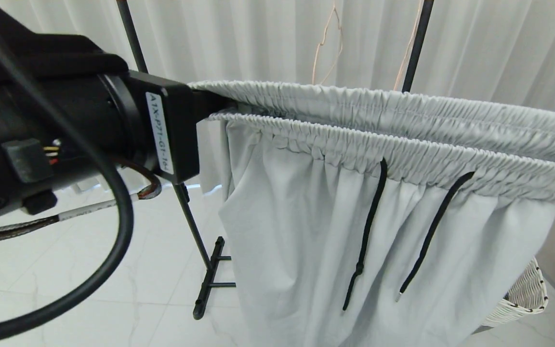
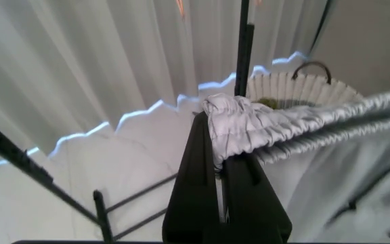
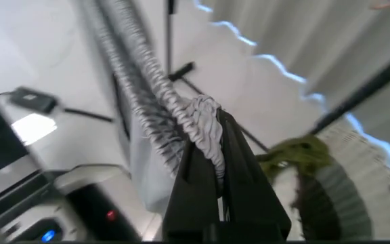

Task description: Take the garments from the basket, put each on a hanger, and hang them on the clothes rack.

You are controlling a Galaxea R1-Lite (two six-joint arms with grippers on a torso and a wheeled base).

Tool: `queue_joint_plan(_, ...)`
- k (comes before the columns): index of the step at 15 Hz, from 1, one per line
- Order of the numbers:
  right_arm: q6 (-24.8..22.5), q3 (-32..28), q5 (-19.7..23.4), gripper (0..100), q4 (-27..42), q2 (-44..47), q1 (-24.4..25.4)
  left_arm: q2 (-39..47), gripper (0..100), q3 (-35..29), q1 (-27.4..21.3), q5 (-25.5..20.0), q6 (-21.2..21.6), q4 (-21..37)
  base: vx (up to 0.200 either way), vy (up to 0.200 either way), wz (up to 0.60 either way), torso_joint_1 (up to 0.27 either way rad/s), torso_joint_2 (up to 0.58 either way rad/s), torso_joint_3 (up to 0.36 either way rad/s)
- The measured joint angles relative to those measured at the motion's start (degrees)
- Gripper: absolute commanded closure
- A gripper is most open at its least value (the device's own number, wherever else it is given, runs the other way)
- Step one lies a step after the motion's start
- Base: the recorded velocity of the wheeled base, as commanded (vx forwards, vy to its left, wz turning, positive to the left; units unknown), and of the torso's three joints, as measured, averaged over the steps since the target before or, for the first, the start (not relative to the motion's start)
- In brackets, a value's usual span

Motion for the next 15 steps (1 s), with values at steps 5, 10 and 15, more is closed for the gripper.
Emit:
queue_joint_plan(5,3.4,2.3,1.0,100,1.6,-1.0,14.0,4.2,100,-1.8,3.1,-0.1,0.3,-3.5,0.000,0.000,0.00,0.000,0.00,0.000)
queue_joint_plan(10,3.4,2.7,-4.9,100,2.4,0.1,8.2,2.4,100,-1.3,4.2,-0.1,-0.1,1.7,0.000,0.000,0.00,0.000,0.00,0.000)
queue_joint_plan(15,3.1,2.1,-6.1,100,-10.2,5.8,1.4,-5.5,100,3.0,-0.9,-0.8,-0.2,10.3,0.000,0.000,0.00,0.000,0.00,0.000)
